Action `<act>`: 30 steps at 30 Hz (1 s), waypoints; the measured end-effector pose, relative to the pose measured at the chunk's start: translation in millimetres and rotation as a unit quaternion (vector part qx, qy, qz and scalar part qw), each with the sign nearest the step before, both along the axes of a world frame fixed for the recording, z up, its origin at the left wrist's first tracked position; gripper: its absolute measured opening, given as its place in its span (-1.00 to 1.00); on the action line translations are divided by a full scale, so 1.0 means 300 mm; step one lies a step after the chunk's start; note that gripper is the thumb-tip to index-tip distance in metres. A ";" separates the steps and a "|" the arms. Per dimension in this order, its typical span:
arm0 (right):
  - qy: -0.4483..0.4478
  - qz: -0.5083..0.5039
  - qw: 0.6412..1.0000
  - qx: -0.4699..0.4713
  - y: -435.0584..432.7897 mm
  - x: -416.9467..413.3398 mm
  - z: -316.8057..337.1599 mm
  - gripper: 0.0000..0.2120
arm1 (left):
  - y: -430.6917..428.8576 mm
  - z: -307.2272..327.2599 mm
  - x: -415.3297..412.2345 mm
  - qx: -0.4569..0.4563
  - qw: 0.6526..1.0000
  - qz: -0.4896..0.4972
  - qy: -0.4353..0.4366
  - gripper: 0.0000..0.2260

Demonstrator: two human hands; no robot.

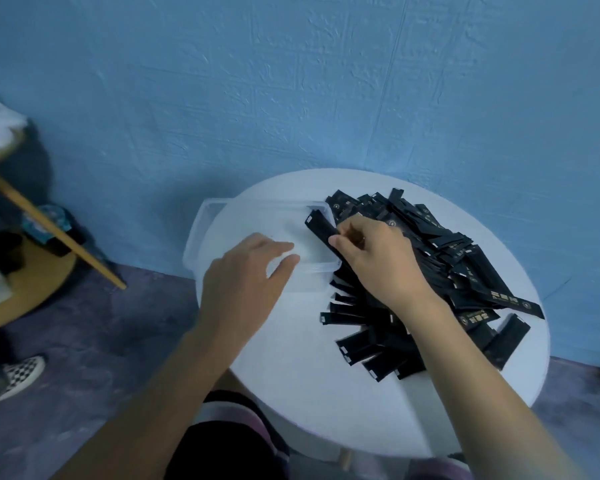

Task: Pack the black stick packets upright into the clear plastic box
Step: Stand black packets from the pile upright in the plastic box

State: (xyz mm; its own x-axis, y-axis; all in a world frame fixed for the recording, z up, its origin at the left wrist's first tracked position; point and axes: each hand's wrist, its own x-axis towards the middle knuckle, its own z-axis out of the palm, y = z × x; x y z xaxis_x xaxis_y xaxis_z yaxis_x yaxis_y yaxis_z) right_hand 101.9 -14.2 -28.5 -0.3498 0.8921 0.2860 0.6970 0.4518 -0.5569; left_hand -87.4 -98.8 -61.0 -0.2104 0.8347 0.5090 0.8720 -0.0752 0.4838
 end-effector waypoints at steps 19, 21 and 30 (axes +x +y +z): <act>-0.037 0.066 0.995 -0.061 0.030 -0.358 -0.048 -0.91 | 0.003 -0.074 -0.225 0.029 0.978 0.129 -0.161 -0.71; -0.051 0.073 0.992 -0.094 0.031 -0.387 -0.069 -0.97 | -0.022 -0.096 -0.185 0.076 0.979 0.110 -0.154 -0.71; -0.003 0.096 0.980 -0.174 0.035 -0.409 -0.104 -0.80 | -0.096 -0.136 -0.154 0.150 0.987 0.051 -0.029 -0.67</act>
State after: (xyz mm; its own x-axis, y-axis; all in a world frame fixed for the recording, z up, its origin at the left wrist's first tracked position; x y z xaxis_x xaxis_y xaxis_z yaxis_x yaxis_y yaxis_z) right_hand -20.9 -3.7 -59.8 -0.5221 0.8525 -0.0256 0.6208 0.3594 -0.6967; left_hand -133.6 -127.6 -101.8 -0.3223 0.6213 0.7142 0.8538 -0.1350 0.5028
